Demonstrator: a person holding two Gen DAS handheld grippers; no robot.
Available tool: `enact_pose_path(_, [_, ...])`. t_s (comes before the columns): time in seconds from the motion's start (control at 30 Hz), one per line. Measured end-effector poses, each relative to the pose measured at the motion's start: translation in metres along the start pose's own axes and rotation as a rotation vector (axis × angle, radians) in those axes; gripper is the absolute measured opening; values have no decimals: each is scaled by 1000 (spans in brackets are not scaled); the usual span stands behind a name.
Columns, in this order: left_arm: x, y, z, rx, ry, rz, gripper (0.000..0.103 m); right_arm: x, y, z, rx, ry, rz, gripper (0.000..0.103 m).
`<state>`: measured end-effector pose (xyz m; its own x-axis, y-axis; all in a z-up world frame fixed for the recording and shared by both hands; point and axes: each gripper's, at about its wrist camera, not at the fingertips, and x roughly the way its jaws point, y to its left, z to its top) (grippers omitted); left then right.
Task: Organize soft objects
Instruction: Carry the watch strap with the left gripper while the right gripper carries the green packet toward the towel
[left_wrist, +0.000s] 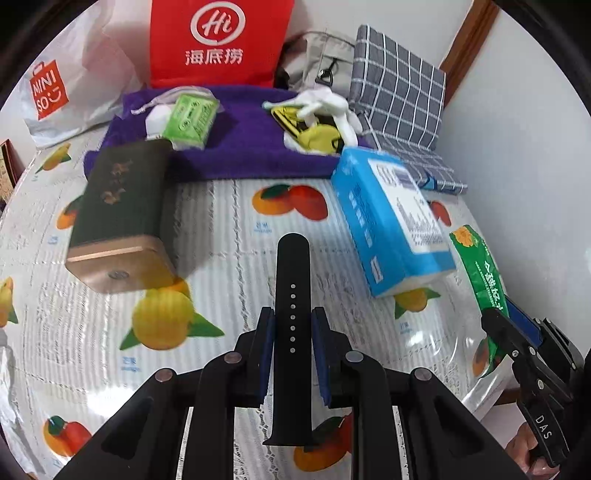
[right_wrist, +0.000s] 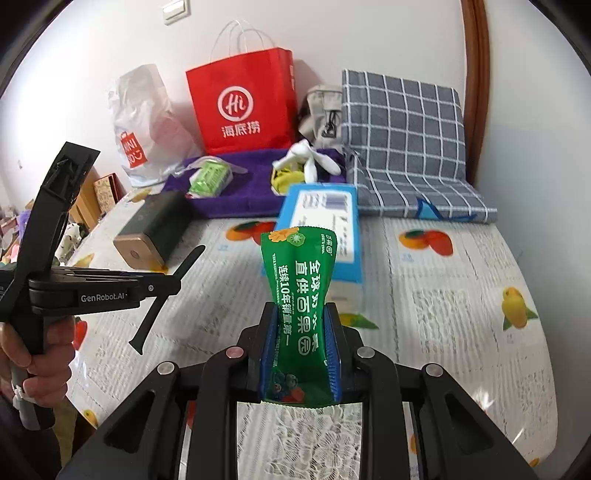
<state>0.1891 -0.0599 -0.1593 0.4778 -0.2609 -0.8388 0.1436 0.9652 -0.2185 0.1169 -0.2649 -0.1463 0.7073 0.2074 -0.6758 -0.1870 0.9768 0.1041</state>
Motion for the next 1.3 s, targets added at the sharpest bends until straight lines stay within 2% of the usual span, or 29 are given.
enact_pose_path(0.27, [-19, 15, 22, -22, -44, 0, 20, -2, 10, 30, -5, -31, 22, 25])
enact_pose_path(0.73, [-42, 40, 74, -61, -120, 56, 20, 19, 16, 100, 0, -70, 47, 25])
enact_pose_path(1.1, [-39, 52, 120, -75, -143, 67, 20, 50, 17, 149, 17, -71, 122, 25])
enact_pose_path(1.3, [-32, 53, 146, -66, -153, 79, 20, 68, 14, 173, 20, -77, 126, 25])
